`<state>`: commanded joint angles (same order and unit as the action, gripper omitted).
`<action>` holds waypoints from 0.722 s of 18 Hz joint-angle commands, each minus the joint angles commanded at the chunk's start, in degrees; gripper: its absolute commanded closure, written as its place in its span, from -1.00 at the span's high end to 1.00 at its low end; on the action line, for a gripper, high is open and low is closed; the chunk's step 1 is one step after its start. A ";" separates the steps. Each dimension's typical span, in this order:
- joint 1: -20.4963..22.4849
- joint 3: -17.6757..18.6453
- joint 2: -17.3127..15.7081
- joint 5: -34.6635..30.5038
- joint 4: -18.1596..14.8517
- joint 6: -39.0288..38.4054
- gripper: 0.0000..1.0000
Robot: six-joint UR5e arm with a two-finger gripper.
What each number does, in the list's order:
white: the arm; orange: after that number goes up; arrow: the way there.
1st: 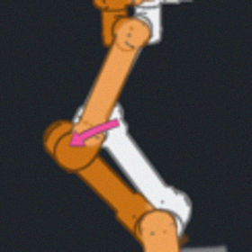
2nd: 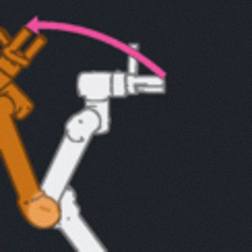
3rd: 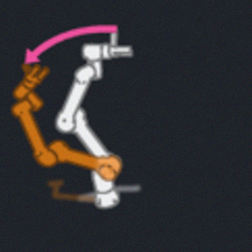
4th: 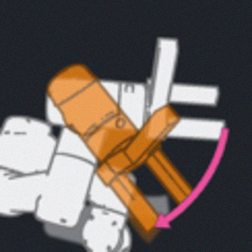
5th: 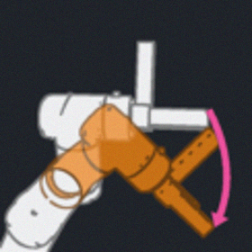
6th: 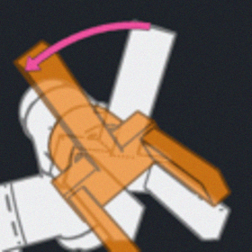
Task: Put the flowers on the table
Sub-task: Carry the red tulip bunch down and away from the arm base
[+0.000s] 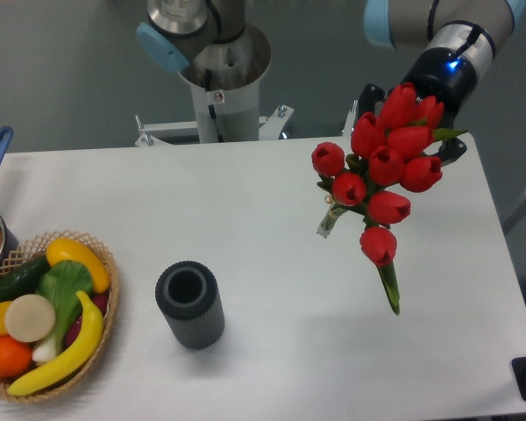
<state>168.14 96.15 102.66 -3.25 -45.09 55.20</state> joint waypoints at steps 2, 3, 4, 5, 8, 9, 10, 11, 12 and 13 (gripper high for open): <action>-0.44 0.61 -0.52 -0.62 0.09 0.78 -0.36; -0.44 0.27 -0.53 -0.70 0.00 0.88 -0.36; -0.35 0.09 -0.44 -0.71 0.00 0.70 -0.36; -0.27 0.17 -0.53 -0.79 0.00 0.70 -0.36; 0.09 0.44 -0.97 -1.84 0.00 0.97 -0.36; 0.09 0.35 -1.31 -3.85 0.00 0.97 -0.36; 0.00 0.44 -2.01 -6.31 0.00 0.88 -0.36; -0.09 0.44 -2.80 -9.11 0.00 0.88 -0.36; -0.09 0.52 -3.51 -12.10 -0.09 0.70 -0.36; -0.26 0.53 -4.39 -16.13 -0.09 0.70 -0.36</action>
<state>167.87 96.68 98.27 -19.38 -45.18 55.90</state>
